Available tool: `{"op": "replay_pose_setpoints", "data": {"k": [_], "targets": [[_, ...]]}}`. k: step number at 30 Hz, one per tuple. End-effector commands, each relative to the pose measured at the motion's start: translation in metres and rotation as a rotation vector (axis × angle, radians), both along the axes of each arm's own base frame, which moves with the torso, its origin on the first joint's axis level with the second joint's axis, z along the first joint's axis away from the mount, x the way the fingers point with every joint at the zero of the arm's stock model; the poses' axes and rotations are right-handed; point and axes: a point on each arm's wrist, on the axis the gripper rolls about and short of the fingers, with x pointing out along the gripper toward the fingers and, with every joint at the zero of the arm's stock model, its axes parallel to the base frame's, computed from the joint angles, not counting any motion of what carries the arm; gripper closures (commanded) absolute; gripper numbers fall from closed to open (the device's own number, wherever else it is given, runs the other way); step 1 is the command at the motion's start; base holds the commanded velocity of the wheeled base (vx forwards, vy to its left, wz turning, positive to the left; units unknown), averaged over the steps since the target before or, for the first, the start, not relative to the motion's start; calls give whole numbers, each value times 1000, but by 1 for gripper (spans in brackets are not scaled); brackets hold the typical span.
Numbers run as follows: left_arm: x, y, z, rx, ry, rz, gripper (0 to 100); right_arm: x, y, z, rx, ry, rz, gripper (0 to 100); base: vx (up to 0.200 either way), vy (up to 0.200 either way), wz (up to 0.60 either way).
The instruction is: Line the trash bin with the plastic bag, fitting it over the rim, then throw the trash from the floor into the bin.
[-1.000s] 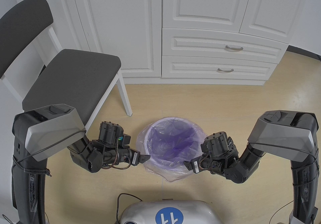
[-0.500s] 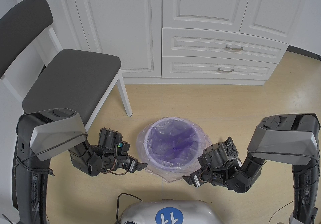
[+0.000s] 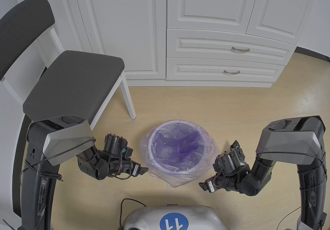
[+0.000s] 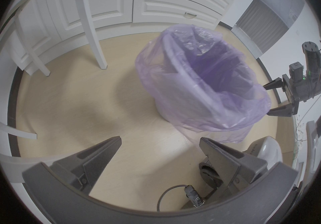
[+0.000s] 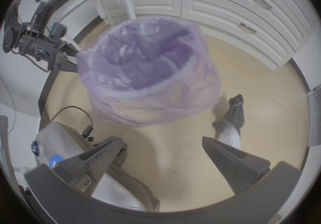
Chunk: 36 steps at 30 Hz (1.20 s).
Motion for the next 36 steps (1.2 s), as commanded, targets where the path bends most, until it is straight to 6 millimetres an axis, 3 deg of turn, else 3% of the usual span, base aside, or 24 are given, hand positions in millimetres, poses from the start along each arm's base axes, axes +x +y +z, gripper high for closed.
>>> {"op": "replay_pose_setpoints", "data": {"k": [1,5,9,13,16,26,36], "targets": [[1,9,-1,9,1,16,0,0,-14,-9,-22,30,-36,0,0,0,0],[0,12,0,11,3,3,0,0,-15,-9,-24,29,-38,0,0,0,0],[-4,15,20,-1,-29,-19,0,-5,-17,3,-28,13,-24,0,0,0,0],[-17,3,52,-22,-78,-58,0,-11,-16,22,-2,-43,-6,0,0,0,0],[-19,-8,61,-36,-105,-68,0,-10,-15,33,25,-90,-4,0,0,0,0],[13,-41,58,-154,-79,159,0,10,-7,39,95,-138,-64,0,0,0,0],[21,-58,53,-206,-28,230,0,17,-5,34,94,-151,-94,0,0,0,0]]}}
